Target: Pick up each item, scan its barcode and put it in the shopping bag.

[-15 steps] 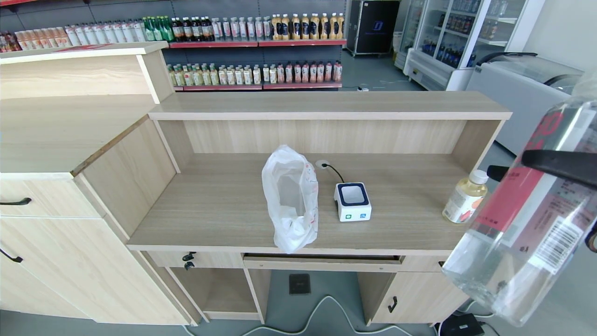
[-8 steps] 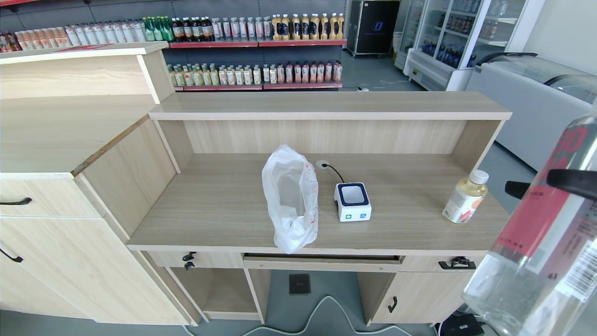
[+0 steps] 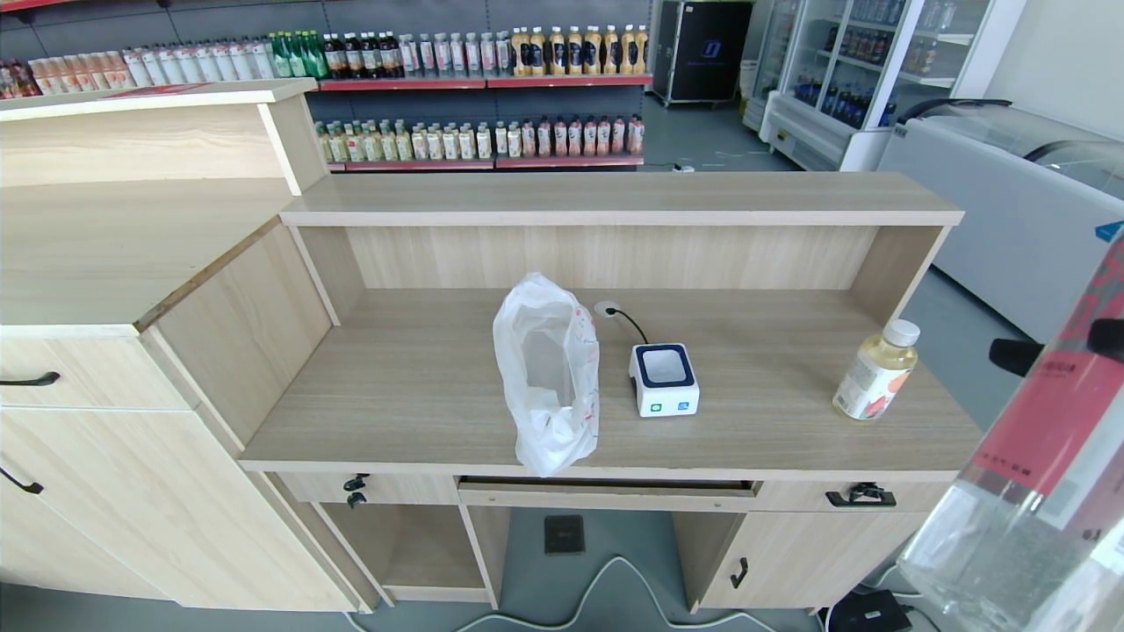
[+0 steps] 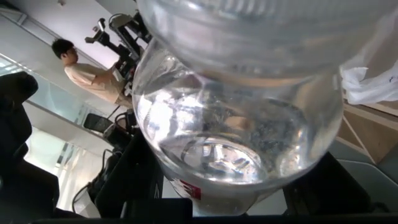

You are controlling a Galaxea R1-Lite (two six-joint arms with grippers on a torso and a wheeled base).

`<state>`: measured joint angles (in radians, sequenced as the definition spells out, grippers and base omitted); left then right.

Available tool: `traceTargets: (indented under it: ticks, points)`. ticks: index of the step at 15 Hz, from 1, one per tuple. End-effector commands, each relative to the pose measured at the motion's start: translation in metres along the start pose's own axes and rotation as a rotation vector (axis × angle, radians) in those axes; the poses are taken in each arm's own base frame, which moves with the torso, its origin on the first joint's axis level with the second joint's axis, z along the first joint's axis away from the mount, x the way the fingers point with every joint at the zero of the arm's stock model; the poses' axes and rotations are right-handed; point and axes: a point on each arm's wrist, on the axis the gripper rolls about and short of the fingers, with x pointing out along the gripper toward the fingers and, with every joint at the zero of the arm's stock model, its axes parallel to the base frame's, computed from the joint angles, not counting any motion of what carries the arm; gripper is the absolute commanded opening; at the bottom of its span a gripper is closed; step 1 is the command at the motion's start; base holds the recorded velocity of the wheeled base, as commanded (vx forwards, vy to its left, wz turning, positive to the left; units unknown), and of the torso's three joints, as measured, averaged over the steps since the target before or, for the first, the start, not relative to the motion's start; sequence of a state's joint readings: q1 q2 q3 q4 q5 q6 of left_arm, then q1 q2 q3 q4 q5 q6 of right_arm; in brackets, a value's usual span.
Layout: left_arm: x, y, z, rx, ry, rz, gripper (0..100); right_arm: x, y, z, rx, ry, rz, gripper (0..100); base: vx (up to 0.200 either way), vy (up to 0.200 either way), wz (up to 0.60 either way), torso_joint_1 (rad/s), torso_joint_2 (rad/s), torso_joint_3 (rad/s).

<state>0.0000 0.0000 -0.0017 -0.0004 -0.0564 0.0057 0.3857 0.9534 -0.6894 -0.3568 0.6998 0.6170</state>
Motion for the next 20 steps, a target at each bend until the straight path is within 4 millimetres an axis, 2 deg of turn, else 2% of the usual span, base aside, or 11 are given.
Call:
traceTargets:
  ticks: [1,3,6,8,10,11,13,14,16,18,20]
  points:
    - [0.0,0.0,0.0,0.0,0.001,0.0,100,0.0,0.0,0.0,-0.001,-0.001,0.0,0,0.0,0.0,0.0,0.0,0.0,0.0]
    - [0.0,0.0,0.0,0.0,0.001,0.0,100,-0.001,0.001,0.0,-0.008,-0.005,-0.002,0,0.0,0.0,0.0,0.0,0.0,0.0]
    - [0.0,0.0,0.0,0.0,0.001,0.0,100,0.002,-0.019,0.003,-0.154,-0.015,-0.108,0,0.0,0.0,0.0,0.0,0.0,0.0]
    - [0.0,0.0,0.0,0.0,0.001,0.0,100,0.005,-0.046,-0.002,-0.305,-0.002,-0.28,0,0.0,0.0,0.0,0.0,0.0,0.0]
    - [0.0,0.0,0.0,0.0,0.001,0.0,100,0.002,-0.091,-0.013,-0.479,0.085,-0.566,0,0.0,0.0,0.0,0.0,0.0,0.0]
    - [0.0,0.0,0.0,0.0,0.002,0.0,100,0.0,-0.102,-0.017,-0.51,0.116,-0.635,0,0.0,0.0,0.0,0.0,0.0,0.0]
    - [0.0,0.0,0.0,0.0,0.001,0.0,100,-0.008,-0.139,-0.014,-0.655,0.171,-0.872,0,0.0,0.0,0.0,0.0,0.0,0.0]
    - [0.0,0.0,0.0,0.0,0.001,0.0,100,-0.009,-0.145,-0.012,-0.682,0.168,-0.897,0,0.0,0.0,0.0,0.0,0.0,0.0]
    - [0.0,0.0,0.0,0.0,0.001,0.0,100,-0.014,-0.171,-0.002,-0.845,0.178,-0.978,0,0.0,0.0,0.0,0.0,0.0,0.0]
    - [0.0,0.0,0.0,0.0,0.001,0.0,100,-0.027,-0.191,0.004,-1.024,0.226,-1.059,0,0.0,0.0,0.0,0.0,0.0,0.0]
    - [0.0,0.0,0.0,0.0,0.001,0.0,100,-0.039,-0.203,0.007,-1.12,0.277,-1.113,0,0.0,0.0,0.0,0.0,0.0,0.0]
